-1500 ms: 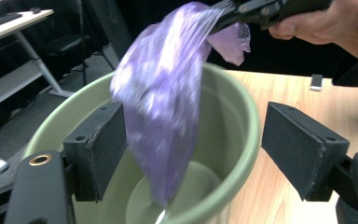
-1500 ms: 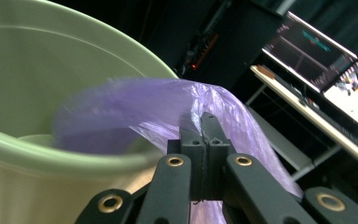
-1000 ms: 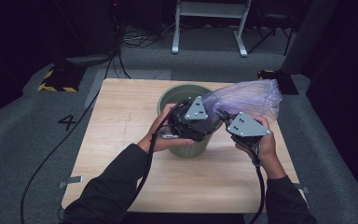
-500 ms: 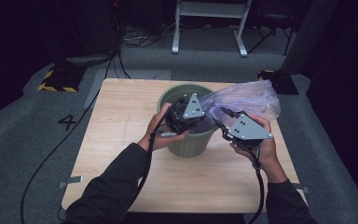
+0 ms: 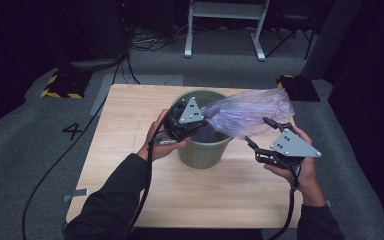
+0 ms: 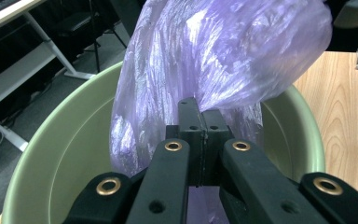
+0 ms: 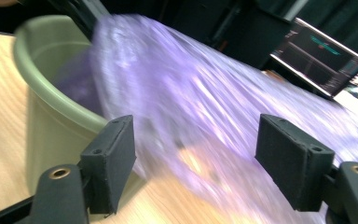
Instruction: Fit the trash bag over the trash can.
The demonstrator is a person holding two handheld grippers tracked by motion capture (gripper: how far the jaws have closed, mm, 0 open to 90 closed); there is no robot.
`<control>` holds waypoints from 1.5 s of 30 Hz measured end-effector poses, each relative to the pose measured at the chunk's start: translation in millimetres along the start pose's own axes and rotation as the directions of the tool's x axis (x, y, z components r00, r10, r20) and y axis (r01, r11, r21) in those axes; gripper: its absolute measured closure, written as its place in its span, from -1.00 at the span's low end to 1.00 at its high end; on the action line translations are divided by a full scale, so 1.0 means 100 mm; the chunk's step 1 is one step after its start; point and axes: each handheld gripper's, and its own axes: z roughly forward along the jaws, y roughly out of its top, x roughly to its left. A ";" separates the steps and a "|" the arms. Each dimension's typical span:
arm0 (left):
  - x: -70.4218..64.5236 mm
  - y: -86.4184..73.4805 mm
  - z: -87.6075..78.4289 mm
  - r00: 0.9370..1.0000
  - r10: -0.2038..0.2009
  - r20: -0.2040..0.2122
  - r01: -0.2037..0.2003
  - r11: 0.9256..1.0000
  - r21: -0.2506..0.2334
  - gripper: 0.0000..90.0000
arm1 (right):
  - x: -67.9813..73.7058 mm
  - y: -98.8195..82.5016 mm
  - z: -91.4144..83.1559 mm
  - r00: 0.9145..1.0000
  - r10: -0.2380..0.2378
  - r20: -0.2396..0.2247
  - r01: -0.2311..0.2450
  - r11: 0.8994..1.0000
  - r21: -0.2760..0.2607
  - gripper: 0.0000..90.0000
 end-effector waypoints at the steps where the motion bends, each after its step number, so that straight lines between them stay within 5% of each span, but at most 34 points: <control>1: 0.01 -0.01 -0.01 1.000 0.007 0.003 -0.007 1.000 0.002 1.00 | -0.01 -0.02 -0.02 1.000 0.004 0.014 -0.004 1.000 0.004 -0.38; 6: 0.05 -0.08 -0.06 1.000 -0.008 0.009 0.008 1.000 -0.002 0.99 | -0.07 -0.13 -0.04 0.999 0.032 0.021 -0.032 0.999 0.026 -0.29; 14: 0.11 -0.12 -0.15 0.999 -0.022 0.029 0.023 1.000 -0.013 0.91 | -0.02 -0.17 0.07 0.999 -0.007 -0.048 0.008 1.000 0.025 0.65; 23: 0.10 -0.19 -0.21 0.998 -0.020 0.051 0.022 0.999 -0.025 0.57 | 0.04 -0.13 0.12 0.997 -0.030 -0.075 0.030 1.000 -0.005 1.00; 29: 0.01 -0.13 -0.21 0.997 -0.018 0.073 0.020 0.999 -0.034 -0.19 | 0.07 -0.08 0.13 0.996 -0.038 -0.082 0.037 0.999 -0.016 1.00; 32: -0.06 -0.07 -0.22 0.999 0.003 0.049 -0.001 0.999 -0.041 -0.41 | 0.09 -0.04 0.12 0.995 -0.047 -0.092 0.045 0.999 -0.025 1.00; 38: -0.18 0.06 -0.23 0.999 0.036 0.006 -0.035 0.998 -0.055 -0.39 | 0.19 0.06 0.12 0.989 -0.077 -0.125 0.074 0.997 -0.028 1.00; 42: -0.23 0.08 -0.25 0.996 0.088 0.004 -0.087 0.995 -0.052 0.41 | 0.23 0.10 0.11 0.986 -0.091 -0.139 0.088 0.996 -0.033 1.00; 45: -0.23 0.07 -0.27 0.995 0.099 -0.020 -0.100 0.994 -0.055 0.79 | 0.25 0.11 0.10 0.984 -0.091 -0.154 0.087 0.996 -0.038 1.00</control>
